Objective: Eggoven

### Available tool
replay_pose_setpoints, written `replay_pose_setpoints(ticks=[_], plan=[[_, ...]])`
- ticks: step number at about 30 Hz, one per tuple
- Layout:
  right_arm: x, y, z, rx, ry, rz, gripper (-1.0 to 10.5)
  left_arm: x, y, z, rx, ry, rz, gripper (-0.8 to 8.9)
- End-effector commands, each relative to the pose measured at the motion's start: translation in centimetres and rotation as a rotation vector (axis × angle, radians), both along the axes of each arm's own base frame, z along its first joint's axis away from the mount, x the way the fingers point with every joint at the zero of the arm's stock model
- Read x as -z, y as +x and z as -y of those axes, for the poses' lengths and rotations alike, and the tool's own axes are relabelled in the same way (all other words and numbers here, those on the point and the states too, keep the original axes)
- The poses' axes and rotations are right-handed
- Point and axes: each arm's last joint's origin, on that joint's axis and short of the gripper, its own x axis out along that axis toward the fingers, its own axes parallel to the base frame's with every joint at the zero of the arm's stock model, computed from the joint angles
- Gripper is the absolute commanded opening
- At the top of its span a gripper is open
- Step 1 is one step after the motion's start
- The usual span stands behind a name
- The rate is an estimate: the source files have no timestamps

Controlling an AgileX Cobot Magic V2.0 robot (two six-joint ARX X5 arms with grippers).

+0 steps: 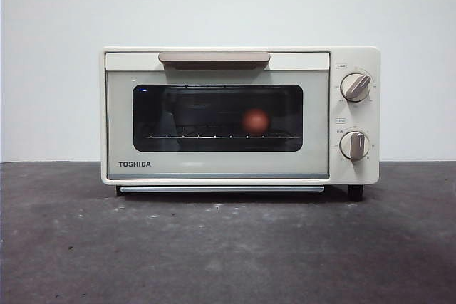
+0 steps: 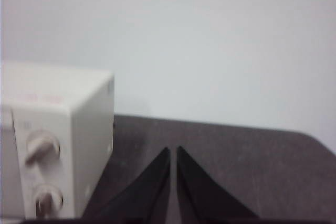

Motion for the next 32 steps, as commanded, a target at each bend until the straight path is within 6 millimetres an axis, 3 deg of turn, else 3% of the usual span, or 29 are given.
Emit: replay_pose_setpoints(ticks=[1, 5, 10, 20, 32], plan=[[2.0, 0.1, 0.0, 0.003, -0.005, -0.002, 0.0, 0.9, 0.1, -0.1, -0.007, -0.01, -0.026, 0.08], [4.4, 0.4, 0.0, 0.003, 0.0, -0.042, 0.0, 0.9, 0.1, -0.1, -0.007, -0.01, -0.026, 0.07], [6.0, 0.7, 0.0, 0.001, 0.01, -0.11, 0.0, 0.9, 0.1, -0.1, -0.008, -0.01, -0.026, 0.08], [7.7, 0.5, 0.0, 0.001, 0.019, -0.287, 0.0, 0.9, 0.1, -0.1, -0.007, -0.01, -0.026, 0.08], [7.5, 0.6, 0.0, 0.004, 0.02, -0.269, 0.0, 0.9, 0.1, -0.1, -0.007, -0.01, -0.026, 0.08]])
